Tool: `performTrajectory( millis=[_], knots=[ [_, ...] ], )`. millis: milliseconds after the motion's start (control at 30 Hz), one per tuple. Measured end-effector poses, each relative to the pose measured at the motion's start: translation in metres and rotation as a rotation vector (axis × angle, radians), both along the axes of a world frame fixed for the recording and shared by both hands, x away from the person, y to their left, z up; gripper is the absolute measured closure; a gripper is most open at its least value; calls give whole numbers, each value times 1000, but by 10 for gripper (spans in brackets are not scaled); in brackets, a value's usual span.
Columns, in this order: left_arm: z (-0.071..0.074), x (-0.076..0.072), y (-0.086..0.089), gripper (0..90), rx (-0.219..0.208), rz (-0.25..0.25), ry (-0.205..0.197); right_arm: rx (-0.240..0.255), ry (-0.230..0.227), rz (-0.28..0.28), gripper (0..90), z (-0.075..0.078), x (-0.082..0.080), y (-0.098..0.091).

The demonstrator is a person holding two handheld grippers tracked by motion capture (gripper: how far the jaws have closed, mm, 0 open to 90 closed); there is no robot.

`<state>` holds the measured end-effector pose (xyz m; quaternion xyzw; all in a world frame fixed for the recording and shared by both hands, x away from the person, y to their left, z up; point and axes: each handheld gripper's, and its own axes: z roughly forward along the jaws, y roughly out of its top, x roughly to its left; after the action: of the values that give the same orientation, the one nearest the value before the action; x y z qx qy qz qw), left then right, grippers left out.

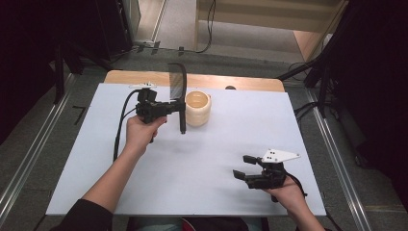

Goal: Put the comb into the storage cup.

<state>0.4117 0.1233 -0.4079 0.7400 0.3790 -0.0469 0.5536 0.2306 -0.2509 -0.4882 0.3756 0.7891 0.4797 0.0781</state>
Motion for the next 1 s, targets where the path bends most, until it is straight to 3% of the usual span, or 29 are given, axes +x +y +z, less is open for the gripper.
performTrajectory(
  millis=[1000],
  knots=[
    [21, 24, -17, 732, 7, 1, -37, -15, 5, -52, 253, -3, -6, -21]
  ],
)
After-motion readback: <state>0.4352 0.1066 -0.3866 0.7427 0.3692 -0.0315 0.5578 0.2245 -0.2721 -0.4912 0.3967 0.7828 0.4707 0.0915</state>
